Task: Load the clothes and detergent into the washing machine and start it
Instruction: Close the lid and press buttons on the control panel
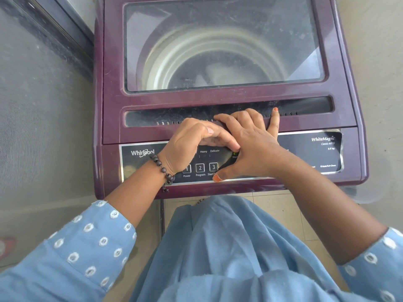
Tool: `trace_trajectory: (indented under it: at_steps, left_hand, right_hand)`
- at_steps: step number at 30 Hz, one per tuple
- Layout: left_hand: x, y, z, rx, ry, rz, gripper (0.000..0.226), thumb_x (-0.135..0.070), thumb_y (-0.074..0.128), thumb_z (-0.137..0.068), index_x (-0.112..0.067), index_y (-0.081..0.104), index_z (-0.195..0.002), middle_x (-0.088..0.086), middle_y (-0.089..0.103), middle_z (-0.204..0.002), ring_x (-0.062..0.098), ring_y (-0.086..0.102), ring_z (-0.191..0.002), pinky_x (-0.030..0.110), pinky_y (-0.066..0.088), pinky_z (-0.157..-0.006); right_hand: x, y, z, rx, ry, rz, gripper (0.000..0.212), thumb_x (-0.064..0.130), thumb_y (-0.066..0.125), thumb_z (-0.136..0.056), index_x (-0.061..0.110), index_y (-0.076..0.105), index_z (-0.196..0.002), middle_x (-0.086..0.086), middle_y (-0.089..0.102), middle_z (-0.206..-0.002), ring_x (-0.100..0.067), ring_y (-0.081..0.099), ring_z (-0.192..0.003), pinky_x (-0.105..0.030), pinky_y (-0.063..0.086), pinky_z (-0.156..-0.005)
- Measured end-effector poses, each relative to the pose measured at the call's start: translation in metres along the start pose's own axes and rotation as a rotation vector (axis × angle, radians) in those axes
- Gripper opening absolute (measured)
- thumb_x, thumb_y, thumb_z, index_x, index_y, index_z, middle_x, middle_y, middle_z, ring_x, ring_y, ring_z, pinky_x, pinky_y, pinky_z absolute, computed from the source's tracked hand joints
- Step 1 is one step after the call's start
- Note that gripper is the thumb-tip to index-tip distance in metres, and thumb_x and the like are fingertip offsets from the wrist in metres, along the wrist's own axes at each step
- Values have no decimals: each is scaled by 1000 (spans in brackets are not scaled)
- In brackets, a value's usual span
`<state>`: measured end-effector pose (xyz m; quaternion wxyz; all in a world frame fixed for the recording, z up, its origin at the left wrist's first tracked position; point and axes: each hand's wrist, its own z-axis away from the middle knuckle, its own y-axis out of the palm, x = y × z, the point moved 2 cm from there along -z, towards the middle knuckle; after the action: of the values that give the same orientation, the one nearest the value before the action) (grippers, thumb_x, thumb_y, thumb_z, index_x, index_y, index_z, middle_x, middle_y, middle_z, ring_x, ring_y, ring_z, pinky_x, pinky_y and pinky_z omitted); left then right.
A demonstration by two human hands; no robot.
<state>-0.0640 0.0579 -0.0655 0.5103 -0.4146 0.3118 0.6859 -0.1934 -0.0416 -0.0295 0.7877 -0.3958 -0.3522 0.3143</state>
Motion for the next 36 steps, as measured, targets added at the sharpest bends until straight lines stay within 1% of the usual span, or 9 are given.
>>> trace_trajectory:
  at_steps: [3, 6, 8, 11, 21, 23, 27, 32, 36]
  left_hand:
    - [2, 0, 3, -48, 10, 4, 62, -40, 62, -58, 1, 71, -103, 7, 74, -109, 19, 66, -109, 45, 41, -109]
    - [-2, 3, 3, -3, 64, -5, 54, -38, 59, -65, 1, 72, -101, 8, 75, -105, 19, 67, -107, 45, 44, -107]
    - [-16, 9, 8, 89, 189, -3, 43, -25, 42, -81, 0, 73, -96, 14, 75, -99, 23, 70, -101, 38, 52, -96]
    - [-25, 14, 11, 141, 279, 21, 50, -10, 25, -83, -2, 74, -93, 17, 75, -94, 24, 71, -96, 30, 54, -89]
    - [-22, 15, 9, 113, 326, 24, 51, -18, 28, -82, 4, 74, -90, 20, 74, -90, 28, 72, -91, 32, 55, -86]
    - [-23, 17, 9, 108, 330, 39, 51, -15, 27, -82, 5, 73, -90, 21, 74, -90, 27, 72, -90, 31, 55, -85]
    - [-25, 21, 10, 96, 329, 106, 47, -12, 30, -79, 6, 72, -90, 16, 73, -87, 21, 71, -86, 26, 54, -82]
    - [-26, 26, 15, 70, 352, 100, 47, -12, 30, -78, 6, 72, -91, 9, 74, -84, 12, 71, -83, 20, 53, -79]
    - [-24, 28, 15, 54, 365, 87, 46, -13, 31, -79, 6, 72, -89, 12, 74, -84, 14, 71, -84, 21, 54, -79]
  right_hand:
    - [-1, 0, 1, -5, 0, -5, 122, 79, 71, -49, 37, 14, -148, 7, 27, -143, -24, 5, -143, -70, -17, -106]
    - [-1, 0, 1, -7, -10, 5, 121, 80, 71, -49, 37, 14, -148, 7, 27, -143, -24, 6, -143, -70, -16, -106]
    - [-2, -1, 1, -10, -10, 8, 122, 80, 70, -49, 37, 14, -148, 7, 26, -143, -24, 6, -143, -69, -17, -106]
    - [-3, -1, 1, -20, -14, 18, 122, 81, 69, -49, 37, 13, -148, 7, 26, -143, -24, 6, -143, -69, -17, -106]
    - [-4, 0, 2, -57, -35, 22, 121, 82, 68, -50, 37, 15, -149, 9, 29, -141, -23, 9, -143, -69, -16, -106]
    - [-3, 4, 3, -108, -31, 7, 114, 86, 60, -54, 36, 20, -149, 9, 32, -140, -23, 14, -142, -69, -14, -107]
    - [2, 11, 3, -374, 26, -47, 96, 90, 25, -61, 33, 47, -135, 8, 51, -127, -22, 38, -130, -69, -2, -111]
    - [0, 15, 3, -439, 34, -31, 95, 90, 25, -61, 34, 50, -132, 10, 53, -124, -20, 41, -128, -66, -2, -112]
    - [0, 16, 6, -450, 32, -9, 95, 91, 22, -60, 34, 50, -131, 10, 53, -124, -20, 41, -127, -65, -1, -113]
